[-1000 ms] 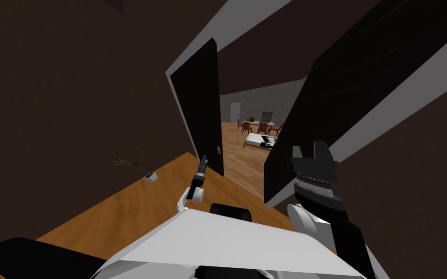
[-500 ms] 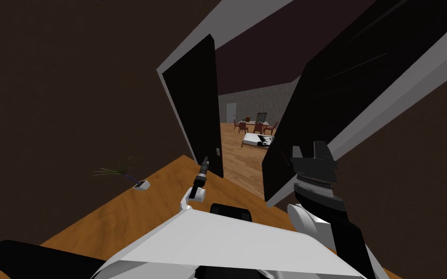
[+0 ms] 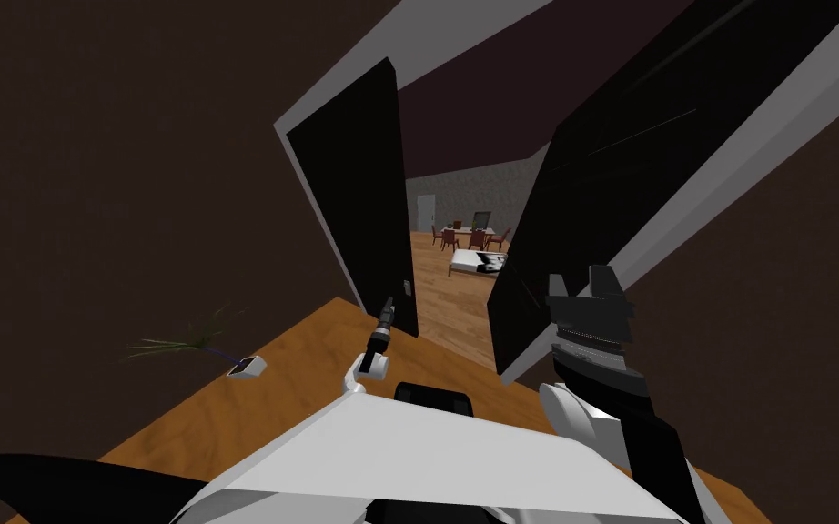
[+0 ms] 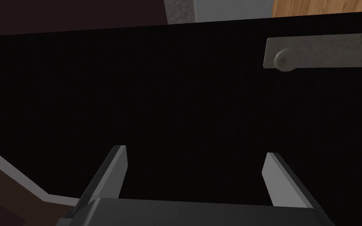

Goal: Push the door open

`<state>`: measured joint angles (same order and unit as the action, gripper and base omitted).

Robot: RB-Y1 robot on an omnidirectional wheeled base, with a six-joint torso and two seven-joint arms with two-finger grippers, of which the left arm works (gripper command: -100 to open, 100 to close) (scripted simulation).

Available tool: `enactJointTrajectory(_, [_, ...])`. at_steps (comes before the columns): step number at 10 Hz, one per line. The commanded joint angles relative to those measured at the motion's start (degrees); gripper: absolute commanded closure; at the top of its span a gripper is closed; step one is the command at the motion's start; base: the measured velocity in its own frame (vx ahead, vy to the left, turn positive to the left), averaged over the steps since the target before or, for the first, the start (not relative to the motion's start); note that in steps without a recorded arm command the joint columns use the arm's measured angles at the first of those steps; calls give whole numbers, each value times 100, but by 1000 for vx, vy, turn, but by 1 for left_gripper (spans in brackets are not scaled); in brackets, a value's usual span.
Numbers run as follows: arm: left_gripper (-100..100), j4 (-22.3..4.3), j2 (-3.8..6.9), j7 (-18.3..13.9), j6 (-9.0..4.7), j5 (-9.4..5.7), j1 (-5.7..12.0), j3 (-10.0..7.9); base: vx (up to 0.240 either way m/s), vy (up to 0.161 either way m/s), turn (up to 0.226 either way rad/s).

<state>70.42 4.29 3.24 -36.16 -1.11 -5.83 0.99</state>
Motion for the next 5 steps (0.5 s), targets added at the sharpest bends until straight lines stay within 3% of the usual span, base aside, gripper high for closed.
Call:
enactJointTrajectory(1, [-100, -286, -10, -13, -81, -31, 121, 7, 65, 142, -169])
enactJointTrajectory(3, [-100, -461, -22, -17, -124, -48, 187, 14, 16, 71, -60])
enactJointTrajectory(5, [-100, -792, -47, -25, -210, -81, 320, 27, 33, 91, -175])
